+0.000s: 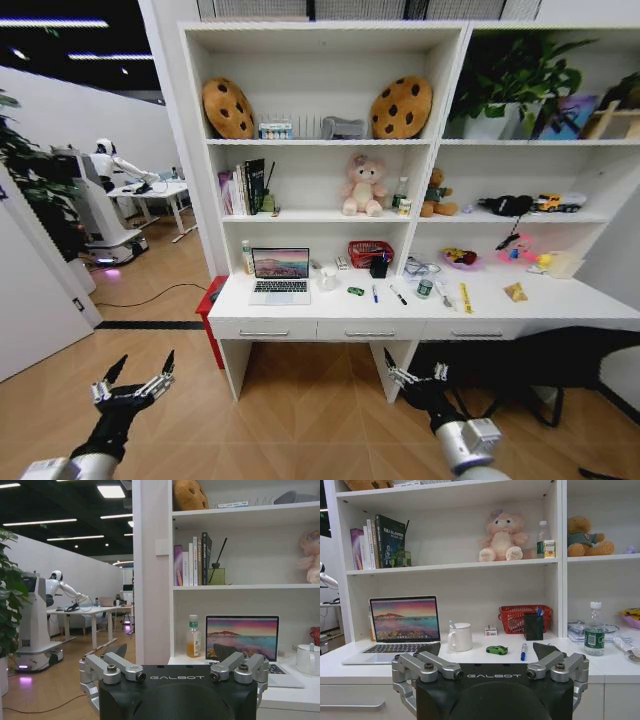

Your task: Organize the objects on the table.

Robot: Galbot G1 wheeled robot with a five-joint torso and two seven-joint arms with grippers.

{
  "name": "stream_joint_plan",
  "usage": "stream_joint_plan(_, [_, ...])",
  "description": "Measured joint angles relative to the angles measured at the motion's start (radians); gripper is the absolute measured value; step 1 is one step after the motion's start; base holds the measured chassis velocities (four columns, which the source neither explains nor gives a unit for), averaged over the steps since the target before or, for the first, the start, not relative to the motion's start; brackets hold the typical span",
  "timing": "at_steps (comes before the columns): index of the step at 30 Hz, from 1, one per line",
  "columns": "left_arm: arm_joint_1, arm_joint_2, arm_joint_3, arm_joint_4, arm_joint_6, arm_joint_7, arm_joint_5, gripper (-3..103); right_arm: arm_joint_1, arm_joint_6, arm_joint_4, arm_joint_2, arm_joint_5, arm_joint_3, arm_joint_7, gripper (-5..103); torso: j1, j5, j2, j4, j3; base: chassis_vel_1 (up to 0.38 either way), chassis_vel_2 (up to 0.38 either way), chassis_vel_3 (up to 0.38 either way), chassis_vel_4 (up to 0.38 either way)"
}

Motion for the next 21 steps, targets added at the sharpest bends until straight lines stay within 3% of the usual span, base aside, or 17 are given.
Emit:
stream_joint_plan(11, [0.006, -0.033, 0.027, -0.009, 0.015, -0.001, 0.009, 98, -0.003, 0.018, -0.002, 0.008, 0.004, -0.003, -0.013, 100, 0.0, 0.0, 0.0, -0.0002, 0.0, -0.024, 0.022, 0.026, -0.021])
stream_joint_plan(21, [0.008, -0.037, 0.032, -0.011, 0.004, 0.006, 0.009, 97, -0.016, 0.032, -0.001, 0.023, -0.009, -0.001, -0.022, 100, 0.0, 0.0004, 0.0, 0.0001, 0.0, -0.174, 0.176, 0.2, -0.185])
